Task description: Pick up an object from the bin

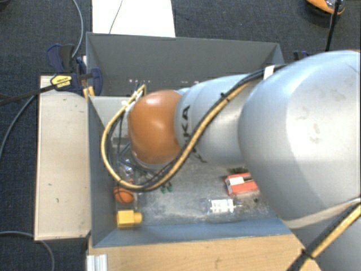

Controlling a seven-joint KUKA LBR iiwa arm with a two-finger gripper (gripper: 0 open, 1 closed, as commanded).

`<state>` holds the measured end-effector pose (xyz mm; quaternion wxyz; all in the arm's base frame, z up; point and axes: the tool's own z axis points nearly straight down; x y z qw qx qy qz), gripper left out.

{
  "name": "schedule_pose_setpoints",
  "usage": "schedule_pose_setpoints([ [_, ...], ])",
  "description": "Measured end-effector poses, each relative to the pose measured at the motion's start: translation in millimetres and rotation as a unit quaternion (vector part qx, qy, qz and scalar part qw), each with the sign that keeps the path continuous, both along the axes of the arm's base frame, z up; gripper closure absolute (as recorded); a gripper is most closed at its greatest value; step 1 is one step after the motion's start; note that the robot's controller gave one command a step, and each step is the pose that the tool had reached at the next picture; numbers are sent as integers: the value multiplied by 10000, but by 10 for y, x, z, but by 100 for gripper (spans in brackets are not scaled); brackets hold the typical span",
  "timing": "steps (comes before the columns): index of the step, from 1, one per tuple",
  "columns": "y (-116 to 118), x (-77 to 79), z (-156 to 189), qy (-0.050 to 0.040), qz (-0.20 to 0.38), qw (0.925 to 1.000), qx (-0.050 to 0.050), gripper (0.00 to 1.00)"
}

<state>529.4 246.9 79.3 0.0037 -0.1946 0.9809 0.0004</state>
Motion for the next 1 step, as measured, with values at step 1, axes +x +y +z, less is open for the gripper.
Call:
schedule_pose_setpoints([
  [1,-4,-7,452,16,-30,10000,-5,100],
])
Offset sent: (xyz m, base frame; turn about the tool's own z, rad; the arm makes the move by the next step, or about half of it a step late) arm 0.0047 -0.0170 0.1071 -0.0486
